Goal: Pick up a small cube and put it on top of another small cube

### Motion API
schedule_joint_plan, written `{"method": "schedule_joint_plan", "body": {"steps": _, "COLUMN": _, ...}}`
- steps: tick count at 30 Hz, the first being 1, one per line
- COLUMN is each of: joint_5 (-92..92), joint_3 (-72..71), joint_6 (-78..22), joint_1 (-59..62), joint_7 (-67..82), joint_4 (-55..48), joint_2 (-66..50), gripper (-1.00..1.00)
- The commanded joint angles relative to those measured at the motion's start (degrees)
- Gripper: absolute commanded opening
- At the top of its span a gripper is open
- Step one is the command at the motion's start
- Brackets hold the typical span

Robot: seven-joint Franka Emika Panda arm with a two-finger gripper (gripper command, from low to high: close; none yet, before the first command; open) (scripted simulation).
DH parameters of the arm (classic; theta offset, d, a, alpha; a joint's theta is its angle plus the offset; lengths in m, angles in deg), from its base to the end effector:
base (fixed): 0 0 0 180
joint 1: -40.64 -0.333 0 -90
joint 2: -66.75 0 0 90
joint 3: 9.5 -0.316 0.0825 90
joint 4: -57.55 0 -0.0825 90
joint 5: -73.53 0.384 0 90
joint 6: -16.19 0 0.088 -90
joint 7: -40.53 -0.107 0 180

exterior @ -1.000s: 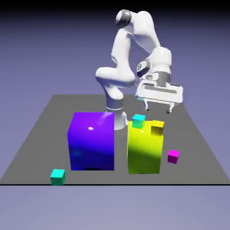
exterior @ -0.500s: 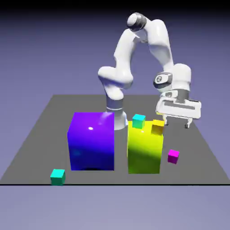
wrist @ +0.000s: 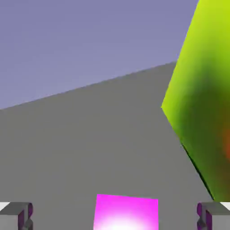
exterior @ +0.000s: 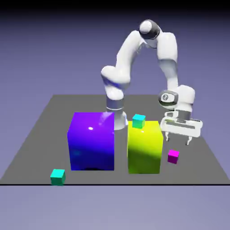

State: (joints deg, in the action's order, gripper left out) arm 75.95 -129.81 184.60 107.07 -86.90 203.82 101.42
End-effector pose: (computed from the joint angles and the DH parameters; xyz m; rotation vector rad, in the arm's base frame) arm 0.3114 0.3393 0.1754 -2.4236 1.6986 -0.7554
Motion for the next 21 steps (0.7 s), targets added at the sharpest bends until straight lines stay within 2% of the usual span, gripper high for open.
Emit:
{"method": "schedule_joint_plan", "body": {"steps": 1, "joint_5": 0.0, "joint_3": -0.4, "joint_6": 0.0, "joint_1": 0.2, "joint_7": -0.3, "joint_4": 0.0, "joint_2": 0.1, "gripper": 0.0}}
{"method": "schedule_joint_plan", "body": {"steps": 10, "joint_5": 1.8, "joint_3": -14.0, "joint_6": 8.2, "joint_1": 15.5, "joint_7": 0.0, "joint_4": -4.4, "joint_2": 8.2, "gripper": 0.0}}
{"method": "schedule_joint_plan", "body": {"steps": 11, "joint_5": 1.8, "joint_3": -14.0, "joint_6": 8.2, "joint_1": 15.5, "joint_7": 0.0, "joint_4": -4.4, "joint_2": 8.2, "gripper": -1.0}}
{"method": "schedule_joint_plan", "body": {"steps": 19, "joint_5": 0.1, "joint_3": -1.1, "joint_6": 0.5, "joint_1": 1.0, "joint_7": -0.2, "joint_4": -0.3, "joint_2": 0.5, "gripper": -1.0}}
{"method": "schedule_joint_plan", "body": {"steps": 21, "joint_5": -1.2, "joint_3": 0.5, "joint_6": -3.0, "joint_1": 0.0, "joint_7": 2.1, "joint_4": -2.0, "joint_2": -0.3, "gripper": -1.0}}
